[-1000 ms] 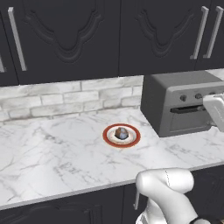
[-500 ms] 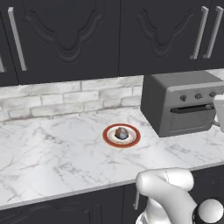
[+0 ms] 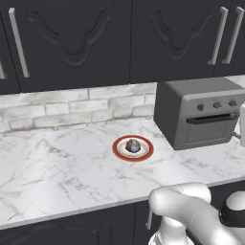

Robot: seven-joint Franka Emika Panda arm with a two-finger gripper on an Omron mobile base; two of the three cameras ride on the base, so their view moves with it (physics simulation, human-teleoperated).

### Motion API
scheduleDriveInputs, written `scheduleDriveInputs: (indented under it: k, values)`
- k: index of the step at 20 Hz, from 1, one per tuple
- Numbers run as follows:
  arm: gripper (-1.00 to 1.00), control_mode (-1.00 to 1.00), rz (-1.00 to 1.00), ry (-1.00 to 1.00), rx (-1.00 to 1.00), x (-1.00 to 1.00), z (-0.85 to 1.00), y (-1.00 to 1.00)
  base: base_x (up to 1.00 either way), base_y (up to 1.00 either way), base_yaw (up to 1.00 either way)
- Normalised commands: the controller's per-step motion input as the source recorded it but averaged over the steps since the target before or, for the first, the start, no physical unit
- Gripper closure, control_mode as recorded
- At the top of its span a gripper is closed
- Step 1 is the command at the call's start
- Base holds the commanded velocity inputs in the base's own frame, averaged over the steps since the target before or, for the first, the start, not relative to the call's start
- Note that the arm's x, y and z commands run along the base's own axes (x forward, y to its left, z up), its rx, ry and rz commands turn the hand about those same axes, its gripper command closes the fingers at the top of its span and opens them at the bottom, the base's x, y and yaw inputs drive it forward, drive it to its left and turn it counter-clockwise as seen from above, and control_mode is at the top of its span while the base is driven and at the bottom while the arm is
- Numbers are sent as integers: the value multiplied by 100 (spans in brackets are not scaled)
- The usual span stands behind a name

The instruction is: Open the toaster oven door. Place the bread on the bottom rack in the toaster oven and place the steak on the top rack.

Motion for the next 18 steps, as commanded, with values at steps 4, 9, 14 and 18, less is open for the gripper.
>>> scheduleDriveInputs:
  k: [4,9,14,18]
  values:
    - [-100,-100,-17,12,12,43,-27,-30,0,0,0]
    - [-100,-100,-16,10,0,36,-29,-13,0,0,0]
    - [-100,-100,-5,4,4,21,-28,-7,0,0,0]
    - [-100,-100,-1,0,5,23,-19,-8,0,0,0]
